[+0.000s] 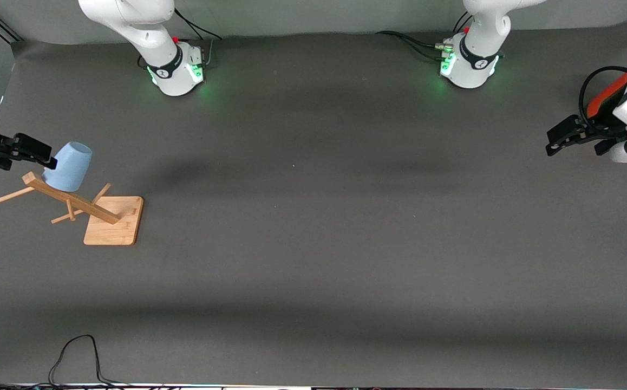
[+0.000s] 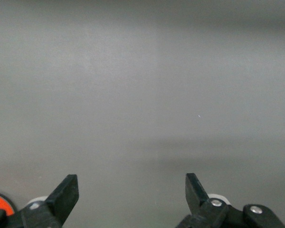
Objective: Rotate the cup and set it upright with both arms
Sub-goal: 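Close the right gripper around the light blue cup on the mug tree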
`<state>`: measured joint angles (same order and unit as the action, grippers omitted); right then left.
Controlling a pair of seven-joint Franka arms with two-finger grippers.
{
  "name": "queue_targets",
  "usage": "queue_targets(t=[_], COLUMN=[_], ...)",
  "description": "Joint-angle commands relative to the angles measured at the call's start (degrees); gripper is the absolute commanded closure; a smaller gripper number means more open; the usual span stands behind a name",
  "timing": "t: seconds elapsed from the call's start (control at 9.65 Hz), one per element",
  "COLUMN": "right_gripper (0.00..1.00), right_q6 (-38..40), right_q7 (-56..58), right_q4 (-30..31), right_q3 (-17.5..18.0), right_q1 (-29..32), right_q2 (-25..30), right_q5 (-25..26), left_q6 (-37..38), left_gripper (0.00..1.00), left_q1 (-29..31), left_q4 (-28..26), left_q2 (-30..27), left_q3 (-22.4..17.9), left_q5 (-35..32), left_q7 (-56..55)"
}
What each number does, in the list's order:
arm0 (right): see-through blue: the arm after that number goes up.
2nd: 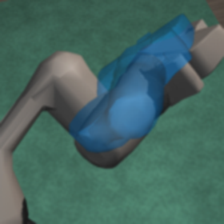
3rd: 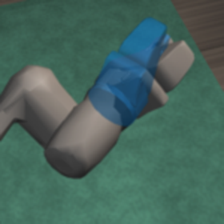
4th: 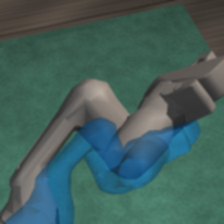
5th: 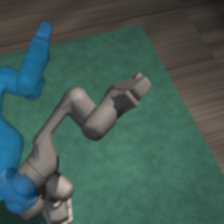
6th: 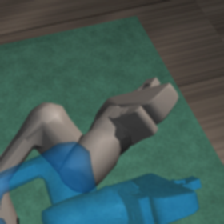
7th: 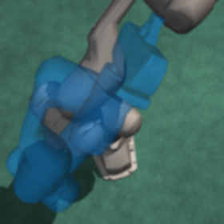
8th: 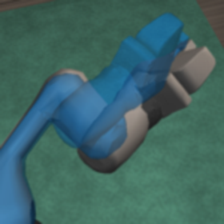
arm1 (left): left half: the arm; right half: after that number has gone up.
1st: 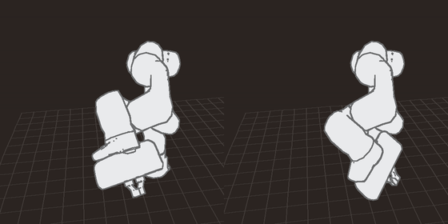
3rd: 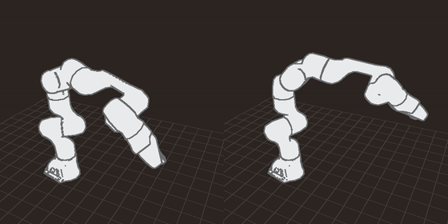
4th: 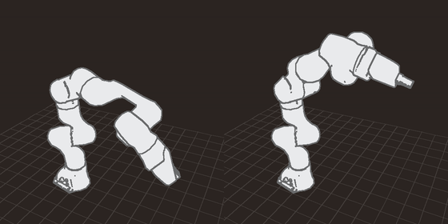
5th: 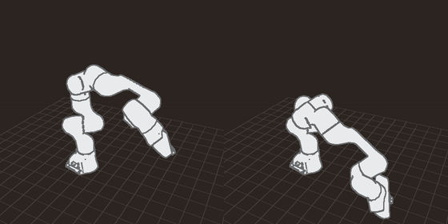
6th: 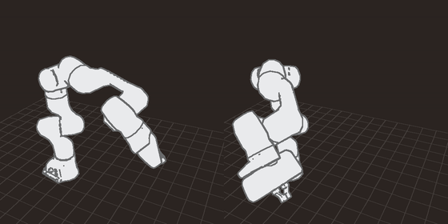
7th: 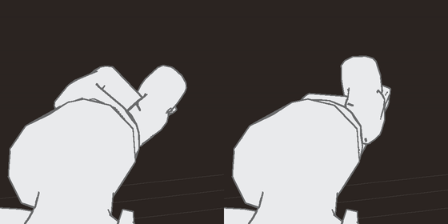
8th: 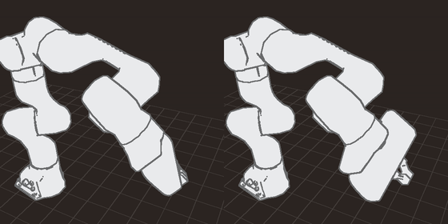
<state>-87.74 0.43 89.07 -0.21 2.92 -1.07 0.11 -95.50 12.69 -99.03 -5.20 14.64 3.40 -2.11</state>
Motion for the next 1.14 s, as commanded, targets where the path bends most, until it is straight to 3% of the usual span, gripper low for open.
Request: queue_targets(t=[0.0,0.62,0.83,1.04], right_gripper=[0.00,0.00,0.00,0.00], right_q6=[1.4,1.8,-1.8,-9.0], right_q7=[-8.1,-33.4,-35.3,-35.5], right_q4=[0.7,6.7,10.8,18.7], right_q3=[-0.3,-6.4,-6.6,-6.6], right_q1=[0.3,0.3,0.3,0.3], right_q2=[1.4,4.8,6.0,8.0], right_q5=[0.8,0.7,0.2,-0.4], left_q6=[0.0,-0.1,0.1,0.0], left_gripper=[0.00,0.00,0.00,0.00], left_q1=[-0.4,-0.4,-0.3,-0.4], left_q4=[1.3,1.9,2.0,2.0], left_q2=[0.4,0.6,0.7,0.8], left_q3=[0.0,0.0,0.0,0.0], left_q5=[-0.3,-0.3,-0.3,-0.3], left_q7=[-0.5,-0.5,-0.5,-0.5])
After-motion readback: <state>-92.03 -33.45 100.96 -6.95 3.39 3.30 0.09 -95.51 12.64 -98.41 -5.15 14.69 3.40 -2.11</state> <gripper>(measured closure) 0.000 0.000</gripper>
